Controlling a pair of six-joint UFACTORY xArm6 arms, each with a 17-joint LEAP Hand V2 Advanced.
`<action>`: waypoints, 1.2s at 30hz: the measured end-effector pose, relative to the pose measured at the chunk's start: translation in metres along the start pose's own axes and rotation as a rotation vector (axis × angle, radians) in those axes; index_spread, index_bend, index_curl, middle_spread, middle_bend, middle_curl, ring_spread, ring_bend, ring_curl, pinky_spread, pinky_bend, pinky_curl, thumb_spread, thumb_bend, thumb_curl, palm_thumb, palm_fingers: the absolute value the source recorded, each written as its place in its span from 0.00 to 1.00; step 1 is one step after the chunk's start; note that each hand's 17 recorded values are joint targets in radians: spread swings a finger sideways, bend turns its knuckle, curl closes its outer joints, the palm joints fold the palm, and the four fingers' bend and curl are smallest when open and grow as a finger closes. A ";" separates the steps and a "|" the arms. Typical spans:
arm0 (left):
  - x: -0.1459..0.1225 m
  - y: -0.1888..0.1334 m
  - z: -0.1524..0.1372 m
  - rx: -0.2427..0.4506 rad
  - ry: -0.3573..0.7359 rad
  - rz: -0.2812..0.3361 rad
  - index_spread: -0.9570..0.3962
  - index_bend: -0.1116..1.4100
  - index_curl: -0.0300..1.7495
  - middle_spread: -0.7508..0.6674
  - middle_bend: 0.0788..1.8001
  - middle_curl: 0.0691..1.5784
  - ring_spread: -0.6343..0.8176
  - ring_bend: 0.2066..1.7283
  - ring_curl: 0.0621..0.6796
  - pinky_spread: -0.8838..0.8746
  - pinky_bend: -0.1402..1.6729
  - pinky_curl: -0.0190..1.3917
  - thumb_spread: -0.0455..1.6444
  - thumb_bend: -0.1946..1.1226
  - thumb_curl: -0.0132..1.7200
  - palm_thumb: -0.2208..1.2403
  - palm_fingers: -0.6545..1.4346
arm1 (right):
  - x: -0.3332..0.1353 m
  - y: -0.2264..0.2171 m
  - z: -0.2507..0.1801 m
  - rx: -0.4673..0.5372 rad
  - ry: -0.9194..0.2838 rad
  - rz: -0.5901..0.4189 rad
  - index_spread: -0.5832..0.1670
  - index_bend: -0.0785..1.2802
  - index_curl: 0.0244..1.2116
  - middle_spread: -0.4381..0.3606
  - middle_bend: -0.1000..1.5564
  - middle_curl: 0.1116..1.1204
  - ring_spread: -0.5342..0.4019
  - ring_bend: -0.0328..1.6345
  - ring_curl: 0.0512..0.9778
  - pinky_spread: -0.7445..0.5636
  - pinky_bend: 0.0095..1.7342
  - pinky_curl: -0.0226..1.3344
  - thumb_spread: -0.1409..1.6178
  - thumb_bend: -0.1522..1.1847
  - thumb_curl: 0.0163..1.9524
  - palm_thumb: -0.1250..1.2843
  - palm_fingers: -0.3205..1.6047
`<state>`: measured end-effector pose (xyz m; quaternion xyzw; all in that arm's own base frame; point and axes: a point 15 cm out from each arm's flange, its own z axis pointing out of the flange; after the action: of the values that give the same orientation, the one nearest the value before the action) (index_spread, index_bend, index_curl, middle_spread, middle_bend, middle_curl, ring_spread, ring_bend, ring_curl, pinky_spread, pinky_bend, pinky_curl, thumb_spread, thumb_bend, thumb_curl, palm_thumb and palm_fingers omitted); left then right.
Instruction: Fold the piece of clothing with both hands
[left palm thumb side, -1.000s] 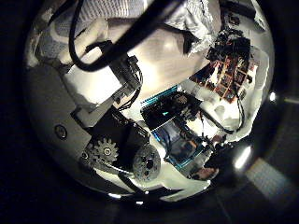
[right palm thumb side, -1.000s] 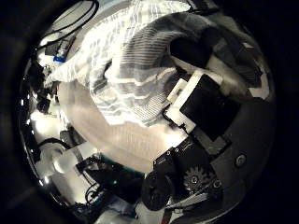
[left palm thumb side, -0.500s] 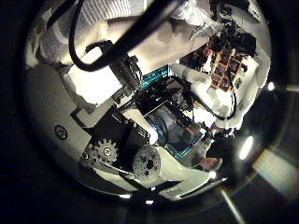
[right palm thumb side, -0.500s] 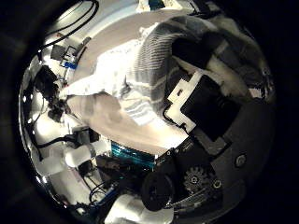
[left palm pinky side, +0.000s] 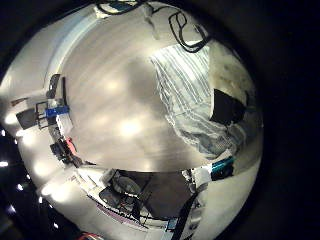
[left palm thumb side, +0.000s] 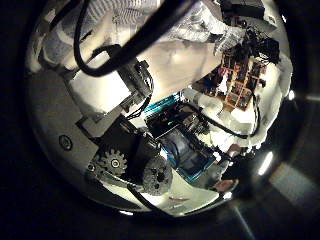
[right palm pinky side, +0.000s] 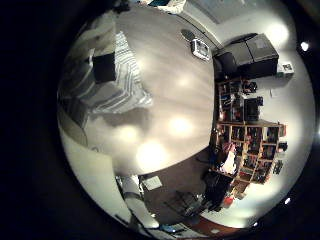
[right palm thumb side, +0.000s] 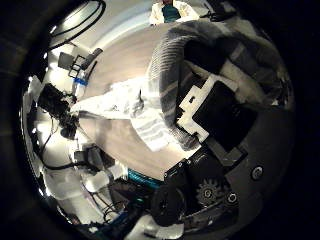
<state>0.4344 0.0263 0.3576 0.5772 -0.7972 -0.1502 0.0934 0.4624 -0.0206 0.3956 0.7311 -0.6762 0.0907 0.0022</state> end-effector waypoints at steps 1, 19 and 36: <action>-0.002 -0.009 0.006 -0.013 0.005 -0.005 0.13 0.35 0.71 0.19 0.58 0.52 0.12 0.70 0.74 0.06 0.48 0.70 0.68 0.13 0.30 0.64 0.83 | -0.002 -0.010 0.007 -0.011 -0.001 -0.004 0.43 0.88 0.72 0.34 0.84 0.71 0.35 0.87 0.68 0.41 0.76 0.58 0.69 0.11 0.34 0.79 0.74; -0.048 -0.102 0.089 0.001 0.020 -0.148 0.14 0.34 0.70 0.19 0.58 0.52 0.11 0.67 0.73 0.07 0.37 0.70 0.67 0.13 0.29 0.59 0.72 | -0.037 -0.117 0.146 -0.095 0.000 -0.020 0.33 0.47 0.64 0.31 0.69 0.61 0.32 0.85 0.66 0.30 0.74 0.59 0.75 0.08 0.29 0.60 0.45; -0.064 -0.095 0.047 0.195 0.161 -0.211 0.57 0.18 0.50 0.62 0.11 0.31 0.63 0.34 0.44 0.66 0.19 0.58 0.71 0.13 0.24 0.49 0.29 | 0.057 -0.134 0.049 0.159 -0.032 0.216 0.24 0.22 0.34 0.46 0.37 0.33 0.59 0.57 0.36 0.83 0.59 0.42 0.83 0.09 0.19 0.47 0.24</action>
<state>0.5245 0.0653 0.2820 0.6743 -0.7328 -0.0343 0.0840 0.6055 -0.0712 0.3713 0.6534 -0.7415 0.1322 -0.0762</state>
